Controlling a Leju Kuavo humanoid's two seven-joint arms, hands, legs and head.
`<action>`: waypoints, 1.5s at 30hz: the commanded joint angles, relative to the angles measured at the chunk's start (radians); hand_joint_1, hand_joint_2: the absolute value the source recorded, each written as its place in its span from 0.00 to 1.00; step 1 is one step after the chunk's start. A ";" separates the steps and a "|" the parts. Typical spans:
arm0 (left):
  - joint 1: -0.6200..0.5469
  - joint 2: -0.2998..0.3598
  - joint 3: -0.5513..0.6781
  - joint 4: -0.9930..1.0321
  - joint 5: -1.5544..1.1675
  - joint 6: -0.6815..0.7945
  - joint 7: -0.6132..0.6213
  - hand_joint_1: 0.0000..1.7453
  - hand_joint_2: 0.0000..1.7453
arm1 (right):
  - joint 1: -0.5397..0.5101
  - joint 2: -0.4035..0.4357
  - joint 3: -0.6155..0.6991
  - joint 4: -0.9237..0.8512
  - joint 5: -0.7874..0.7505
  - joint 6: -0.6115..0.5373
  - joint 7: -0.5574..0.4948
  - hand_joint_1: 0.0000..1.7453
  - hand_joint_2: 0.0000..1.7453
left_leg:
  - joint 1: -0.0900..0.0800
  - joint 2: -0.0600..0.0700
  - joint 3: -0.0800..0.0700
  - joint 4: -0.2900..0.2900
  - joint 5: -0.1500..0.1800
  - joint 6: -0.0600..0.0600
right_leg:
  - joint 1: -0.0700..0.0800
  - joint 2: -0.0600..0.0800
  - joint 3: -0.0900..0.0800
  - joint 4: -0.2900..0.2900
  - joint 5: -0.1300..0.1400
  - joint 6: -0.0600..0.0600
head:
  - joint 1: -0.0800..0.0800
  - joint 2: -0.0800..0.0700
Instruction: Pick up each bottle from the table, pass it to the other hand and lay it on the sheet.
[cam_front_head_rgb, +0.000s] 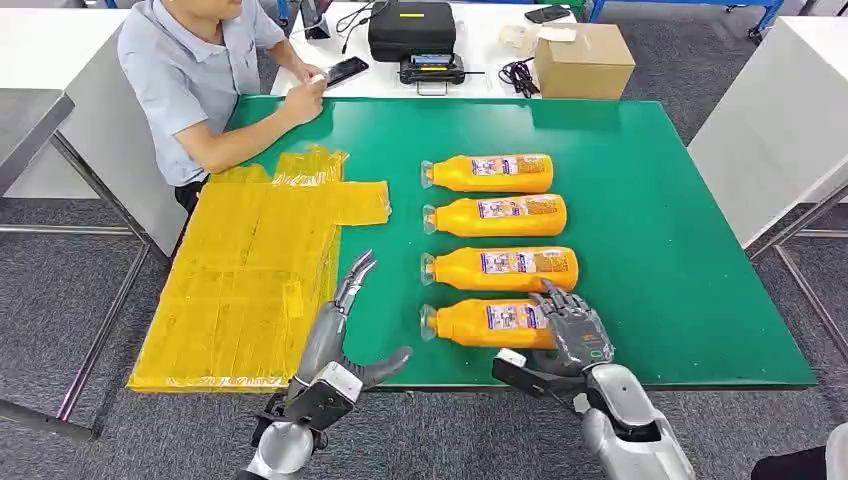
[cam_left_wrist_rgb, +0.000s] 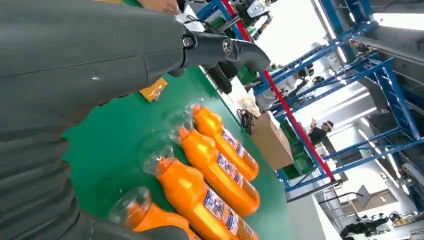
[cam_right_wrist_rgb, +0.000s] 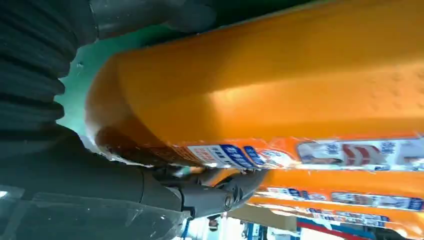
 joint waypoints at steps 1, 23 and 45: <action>-0.051 -0.011 -0.024 0.071 0.016 0.001 -0.005 0.00 1.00 | 0.002 -0.078 0.039 0.112 -0.054 0.029 -0.026 1.00 1.00 | 0.001 -0.002 0.002 0.000 0.000 -0.001 | 0.001 -0.003 0.003 -0.001 -0.001 -0.001 | 0.000 0.000; -0.054 -0.011 -0.033 0.079 0.028 -0.003 -0.013 0.00 1.00 | 0.054 -0.106 0.037 0.076 -0.157 0.067 -0.046 1.00 1.00 | 0.001 -0.004 0.007 0.000 0.000 -0.001 | 0.001 -0.004 0.006 -0.002 -0.001 -0.002 | 0.000 0.000; -0.082 -0.011 -0.034 0.257 0.653 -0.131 0.192 0.00 1.00 | 0.084 0.193 -0.078 -0.304 -0.775 0.259 -0.261 1.00 1.00 | 0.003 0.005 0.003 0.000 -0.002 -0.003 | 0.003 0.002 0.002 0.000 -0.001 -0.003 | 0.000 0.000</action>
